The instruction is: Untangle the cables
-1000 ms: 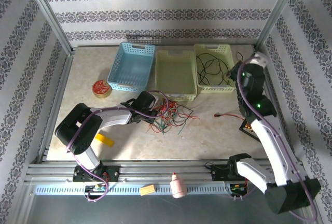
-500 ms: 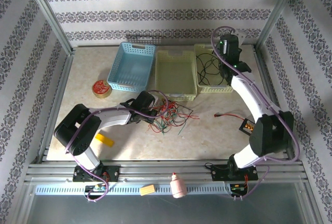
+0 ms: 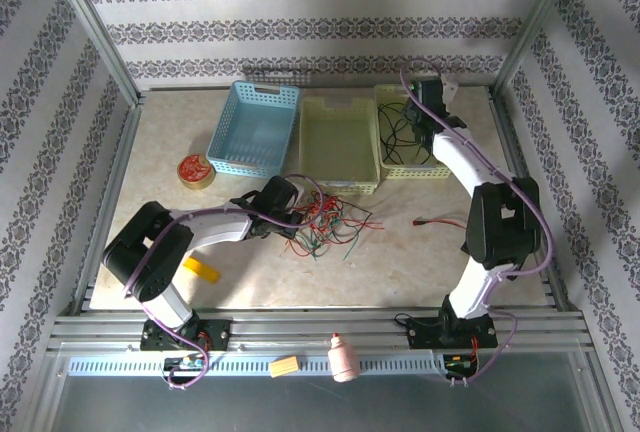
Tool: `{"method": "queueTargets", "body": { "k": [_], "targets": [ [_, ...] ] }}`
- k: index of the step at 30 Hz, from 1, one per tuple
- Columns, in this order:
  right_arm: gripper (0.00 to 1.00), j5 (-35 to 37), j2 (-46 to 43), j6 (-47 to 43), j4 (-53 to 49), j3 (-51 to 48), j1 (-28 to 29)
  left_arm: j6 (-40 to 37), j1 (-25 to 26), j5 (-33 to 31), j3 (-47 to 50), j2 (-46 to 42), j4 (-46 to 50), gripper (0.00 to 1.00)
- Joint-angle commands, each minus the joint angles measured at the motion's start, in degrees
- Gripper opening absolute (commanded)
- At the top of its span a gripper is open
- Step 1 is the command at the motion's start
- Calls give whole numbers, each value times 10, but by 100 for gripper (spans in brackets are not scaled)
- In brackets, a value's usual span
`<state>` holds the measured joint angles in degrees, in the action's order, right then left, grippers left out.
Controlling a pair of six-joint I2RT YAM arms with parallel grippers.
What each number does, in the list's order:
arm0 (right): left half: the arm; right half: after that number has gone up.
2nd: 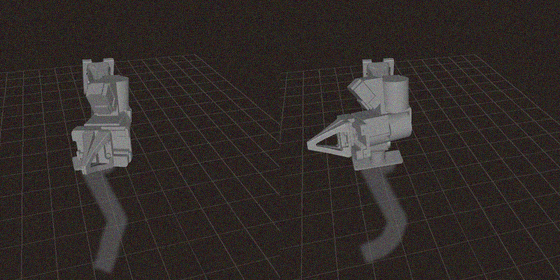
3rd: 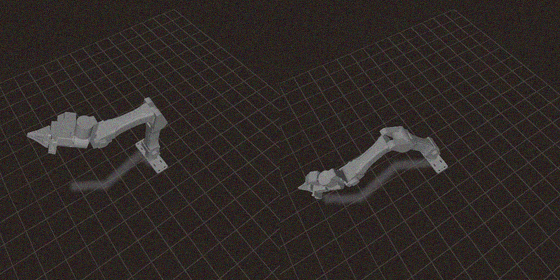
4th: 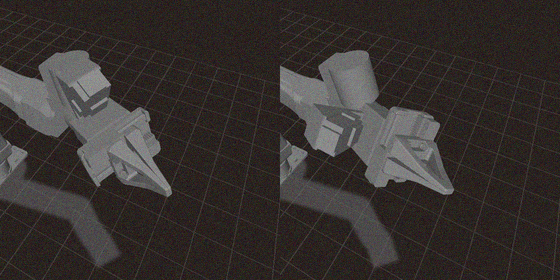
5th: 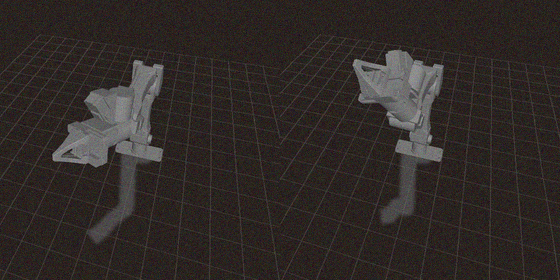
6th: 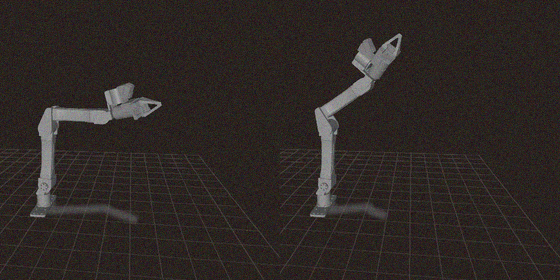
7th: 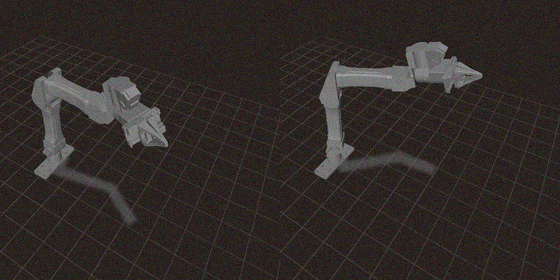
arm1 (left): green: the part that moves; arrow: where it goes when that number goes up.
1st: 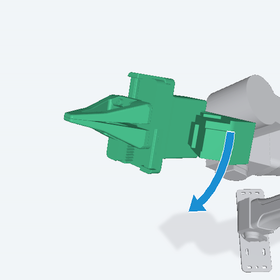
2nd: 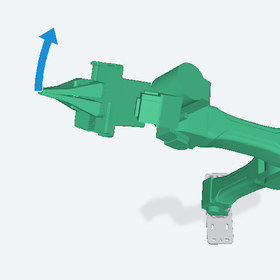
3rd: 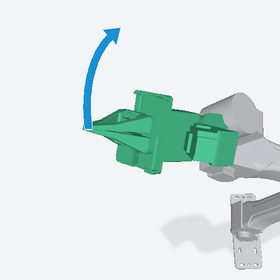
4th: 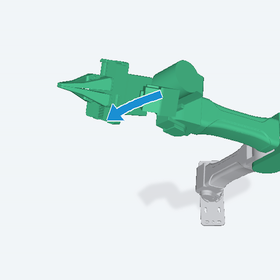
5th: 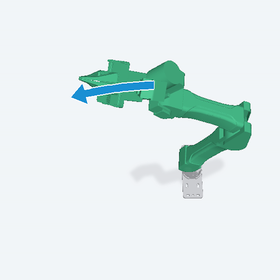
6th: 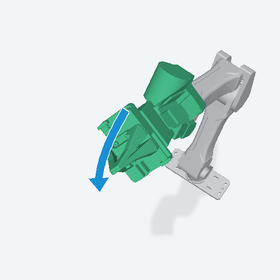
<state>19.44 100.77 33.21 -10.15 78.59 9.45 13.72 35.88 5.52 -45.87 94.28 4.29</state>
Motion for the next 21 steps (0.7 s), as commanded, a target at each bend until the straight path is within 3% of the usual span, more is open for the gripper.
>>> {"method": "queueTargets", "body": {
  "k": [1,7,13,17,21],
  "targets": [
    [56,-31,-70,-31,1,-32,23,-5,-5,3,1,-18,21,0],
    [55,-269,-133,-108,-5,-114,109,-3,-5,9,1,-18,16,0],
    [50,-491,-125,-55,12,-176,184,1,-5,12,3,-24,14,0],
    [47,-562,-93,-14,13,-192,202,0,-5,14,7,-29,10,0],
    [44,-559,-84,-14,13,-206,216,2,-5,16,6,-30,11,0]
  ]
}}
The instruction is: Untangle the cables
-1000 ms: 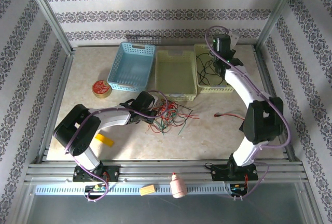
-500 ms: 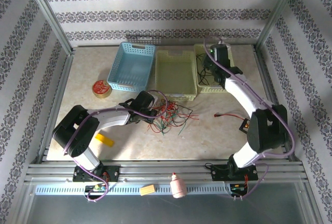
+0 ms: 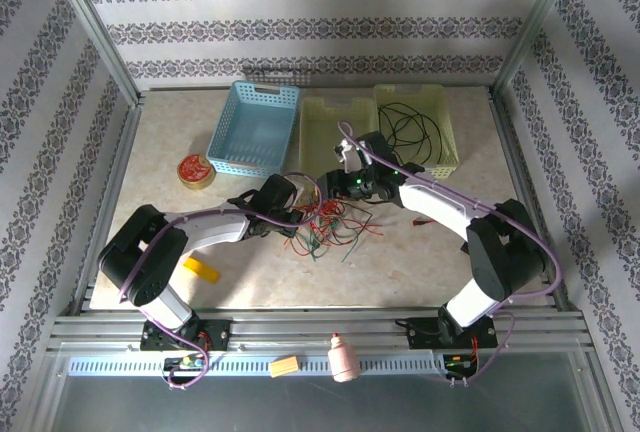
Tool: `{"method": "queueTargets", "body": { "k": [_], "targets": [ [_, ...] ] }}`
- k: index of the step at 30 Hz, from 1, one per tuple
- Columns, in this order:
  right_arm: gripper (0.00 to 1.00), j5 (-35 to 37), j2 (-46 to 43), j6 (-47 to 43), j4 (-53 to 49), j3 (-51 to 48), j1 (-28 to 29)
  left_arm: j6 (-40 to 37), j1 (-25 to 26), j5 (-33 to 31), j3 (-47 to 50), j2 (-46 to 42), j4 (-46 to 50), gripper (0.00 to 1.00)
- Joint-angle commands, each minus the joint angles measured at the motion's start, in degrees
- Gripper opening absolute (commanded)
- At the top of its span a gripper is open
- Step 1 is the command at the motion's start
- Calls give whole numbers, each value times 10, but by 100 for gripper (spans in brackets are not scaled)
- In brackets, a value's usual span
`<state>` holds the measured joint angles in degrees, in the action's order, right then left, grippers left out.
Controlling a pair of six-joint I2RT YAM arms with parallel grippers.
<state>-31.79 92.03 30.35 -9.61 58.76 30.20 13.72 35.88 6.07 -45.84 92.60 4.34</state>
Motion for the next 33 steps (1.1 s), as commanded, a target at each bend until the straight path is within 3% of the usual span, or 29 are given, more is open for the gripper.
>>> {"method": "queueTargets", "body": {
  "k": [1,15,20,22,27,33],
  "targets": [
    [43,-47,5,13,6,-8,11,2,-5,12,5,-12,11,0],
    [36,-38,42,2,-40,14,14,6,-5,12,8,-17,9,0],
    [11,-38,42,-1,-41,16,14,4,-5,10,11,-21,10,0],
    [7,-28,32,-2,-37,10,10,5,-5,10,13,-24,10,0],
    [1,-32,13,7,-24,-9,-13,10,-5,0,26,-52,12,22],
    [0,-47,-1,11,-20,-22,-46,-1,-7,-44,37,-110,65,37]
  ]
}}
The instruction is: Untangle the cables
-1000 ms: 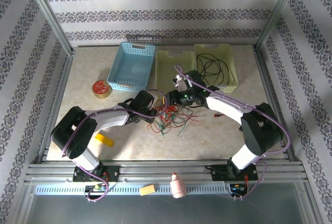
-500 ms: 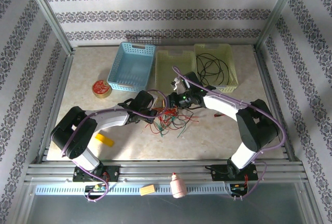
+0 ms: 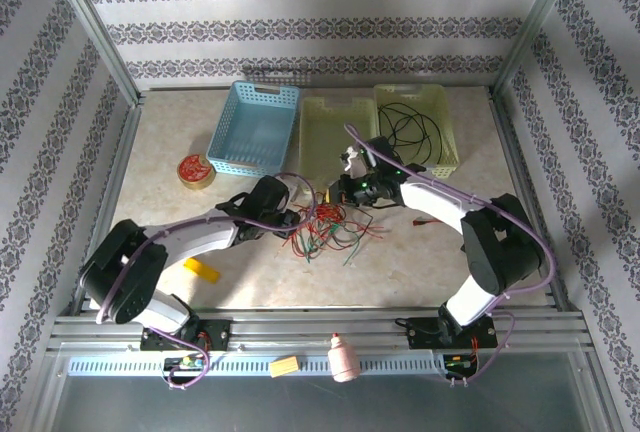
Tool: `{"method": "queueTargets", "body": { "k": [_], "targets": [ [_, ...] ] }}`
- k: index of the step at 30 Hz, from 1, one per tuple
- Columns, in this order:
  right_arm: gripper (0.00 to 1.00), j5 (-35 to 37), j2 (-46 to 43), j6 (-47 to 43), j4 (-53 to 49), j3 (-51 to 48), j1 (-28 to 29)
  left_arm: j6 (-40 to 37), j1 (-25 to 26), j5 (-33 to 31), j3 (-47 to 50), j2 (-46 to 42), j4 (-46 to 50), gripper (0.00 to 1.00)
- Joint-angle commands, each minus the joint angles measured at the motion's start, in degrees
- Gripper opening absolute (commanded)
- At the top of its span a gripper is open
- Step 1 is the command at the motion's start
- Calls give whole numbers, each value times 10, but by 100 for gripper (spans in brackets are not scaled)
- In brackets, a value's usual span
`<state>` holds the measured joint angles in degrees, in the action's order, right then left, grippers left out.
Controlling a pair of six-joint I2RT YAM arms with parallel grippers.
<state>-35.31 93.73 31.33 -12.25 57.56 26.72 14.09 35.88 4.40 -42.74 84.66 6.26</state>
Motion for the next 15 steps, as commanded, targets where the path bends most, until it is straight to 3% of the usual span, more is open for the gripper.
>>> {"method": "queueTargets", "body": {
  "k": [1,5,10,15],
  "targets": [
    [0,-14,-19,-1,6,-11,-14,-10,-7,-24,6,-42,57,44],
    [0,-22,-21,-3,6,-10,-22,-29,-6,15,3,-93,100,59],
    [0,-32,-15,-1,8,-3,-21,-48,-6,93,-1,-165,101,68],
    [0,-36,-5,0,7,4,-18,-54,-4,183,-47,-88,66,74]
  ]
}}
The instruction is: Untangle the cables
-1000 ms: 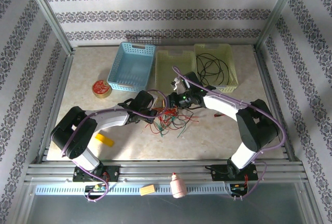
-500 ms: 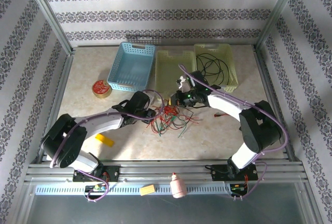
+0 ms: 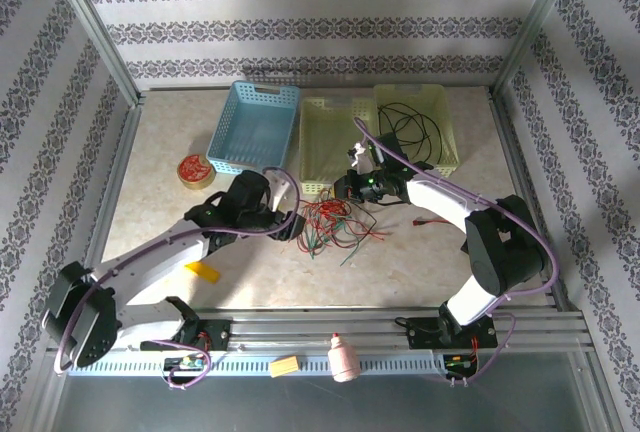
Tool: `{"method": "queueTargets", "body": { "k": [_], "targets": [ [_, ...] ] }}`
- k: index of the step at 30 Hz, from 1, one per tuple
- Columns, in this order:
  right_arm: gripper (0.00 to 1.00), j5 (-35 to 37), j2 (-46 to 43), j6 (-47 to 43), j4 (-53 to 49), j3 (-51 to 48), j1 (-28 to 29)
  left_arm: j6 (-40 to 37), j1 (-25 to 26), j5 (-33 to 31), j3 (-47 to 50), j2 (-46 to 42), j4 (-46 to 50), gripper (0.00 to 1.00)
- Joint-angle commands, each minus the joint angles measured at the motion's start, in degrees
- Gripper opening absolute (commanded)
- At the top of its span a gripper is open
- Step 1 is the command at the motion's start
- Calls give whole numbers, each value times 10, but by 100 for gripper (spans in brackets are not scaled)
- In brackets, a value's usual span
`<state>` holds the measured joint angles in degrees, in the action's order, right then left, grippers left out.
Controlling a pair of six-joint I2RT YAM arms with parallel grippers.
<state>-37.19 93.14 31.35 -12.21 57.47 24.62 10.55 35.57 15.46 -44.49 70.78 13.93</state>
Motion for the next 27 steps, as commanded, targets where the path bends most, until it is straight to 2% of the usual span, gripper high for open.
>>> {"method": "queueTargets", "body": {
  "k": [1,3,7,10,13,16,18,20,24,27],
  "targets": [
    [0,-17,0,0,7,5,4,-23,2,82,-41,77,-17,75],
    [0,-15,-4,1,7,5,5,-33,8,88,-67,131,-36,75],
    [0,-12,-19,7,7,-7,6,-35,10,89,-90,186,-99,73],
    [0,-11,-23,18,11,-16,5,-43,11,95,-114,225,-103,59],
    [0,-11,-22,31,19,-19,8,-42,11,91,-131,271,-88,51],
    [0,-13,-31,49,27,-19,8,-39,11,87,-127,300,-91,33],
    [0,-13,-46,63,43,-24,5,-39,11,84,-125,313,-88,12],
    [0,-3,-63,74,52,-28,1,-38,11,74,-127,319,-78,0],
    [0,61,-125,83,56,-37,-13,-29,11,67,-115,314,-79,0],
    [0,157,-191,94,58,-51,-35,-23,11,57,-106,305,-69,0]
  ]
}}
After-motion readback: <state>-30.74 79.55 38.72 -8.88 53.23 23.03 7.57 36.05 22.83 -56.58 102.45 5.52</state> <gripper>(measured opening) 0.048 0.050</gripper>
